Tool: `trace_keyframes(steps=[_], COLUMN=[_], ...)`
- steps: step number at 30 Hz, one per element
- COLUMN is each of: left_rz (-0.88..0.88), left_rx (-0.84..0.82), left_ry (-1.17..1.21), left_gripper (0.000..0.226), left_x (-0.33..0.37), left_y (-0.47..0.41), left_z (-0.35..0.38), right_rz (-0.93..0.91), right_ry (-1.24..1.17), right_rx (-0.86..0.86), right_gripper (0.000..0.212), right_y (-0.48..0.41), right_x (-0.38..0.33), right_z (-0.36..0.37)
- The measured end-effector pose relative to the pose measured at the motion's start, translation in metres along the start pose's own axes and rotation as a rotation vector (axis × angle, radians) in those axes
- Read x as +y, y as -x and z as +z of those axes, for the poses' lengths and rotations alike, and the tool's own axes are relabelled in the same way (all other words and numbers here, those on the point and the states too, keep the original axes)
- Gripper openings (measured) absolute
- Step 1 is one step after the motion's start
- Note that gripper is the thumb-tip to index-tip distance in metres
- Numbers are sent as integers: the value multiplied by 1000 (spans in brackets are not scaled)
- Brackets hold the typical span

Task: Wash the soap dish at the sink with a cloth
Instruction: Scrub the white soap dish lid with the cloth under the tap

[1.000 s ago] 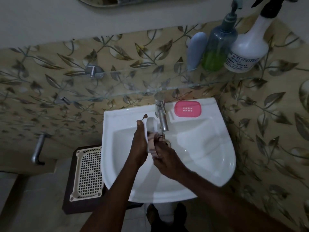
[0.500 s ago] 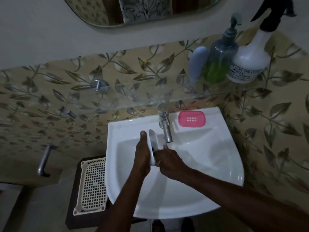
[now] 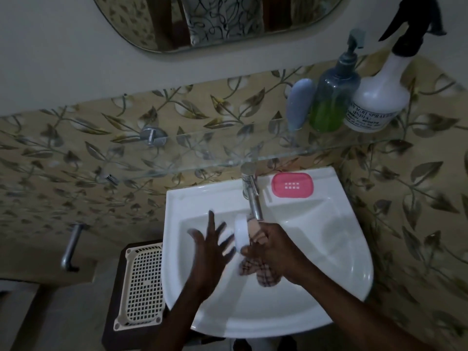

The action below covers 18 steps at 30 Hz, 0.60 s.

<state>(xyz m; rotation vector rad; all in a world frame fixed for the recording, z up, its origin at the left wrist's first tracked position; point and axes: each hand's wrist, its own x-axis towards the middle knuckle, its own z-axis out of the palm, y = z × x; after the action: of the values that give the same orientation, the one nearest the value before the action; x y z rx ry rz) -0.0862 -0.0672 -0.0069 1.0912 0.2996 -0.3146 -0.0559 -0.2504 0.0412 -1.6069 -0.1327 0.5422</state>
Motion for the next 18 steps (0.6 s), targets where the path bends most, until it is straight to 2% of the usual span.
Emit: trace_keyframes(steps=[1, 2, 4, 5, 6, 7, 9, 11, 12, 13, 16, 18], left_rz=[-160, -293, -378, -366, -320, -254, -164, -158, -151, -138, -104, -130], left_rx=[26, -12, -11, 30, 103, 178, 260, 248, 243, 233, 255, 263], left_ry=[223, 301, 158, 78, 9, -37, -10, 149, 228, 297, 333, 375], left_gripper=[106, 111, 96, 82, 69, 62, 62, 66, 66, 66, 74, 76], left_x=[5, 13, 23, 19, 11, 3, -10, -13, -14, -14, -16, -14], left_y=[-3, -3, -7, -8, -10, -10, -4, 2, 6, 10, 23, 29], left_z=[1, 6, 26, 36, 39, 39, 32, 19, 9, -2, -27, -27], right_rz=[-77, -168, -282, -234, -145, -52, 97, 135, 129, 121, 93, 79], right_ry=[241, 505, 854, 869, 778, 587, 138, -89, -75, 41, 574, 495], right_rx=[-36, -97, -248, -283, -273, -242, -222, -111, -45, 34, 246, 363], right_gripper=[20, 17, 16, 17, 15, 13, 15, 22, 21, 18, 30, 31], right_y=[2, 5, 8, 10, 11, 10, 8, 5, 4, 1, 4, 11], right_x=[5, 10, 19, 22, 21, 20, 13, 3, 0, -1, 4, 8], right_z=[0, 6, 20, 26, 27, 24, 13, -3, -10, -17, -41, -42])
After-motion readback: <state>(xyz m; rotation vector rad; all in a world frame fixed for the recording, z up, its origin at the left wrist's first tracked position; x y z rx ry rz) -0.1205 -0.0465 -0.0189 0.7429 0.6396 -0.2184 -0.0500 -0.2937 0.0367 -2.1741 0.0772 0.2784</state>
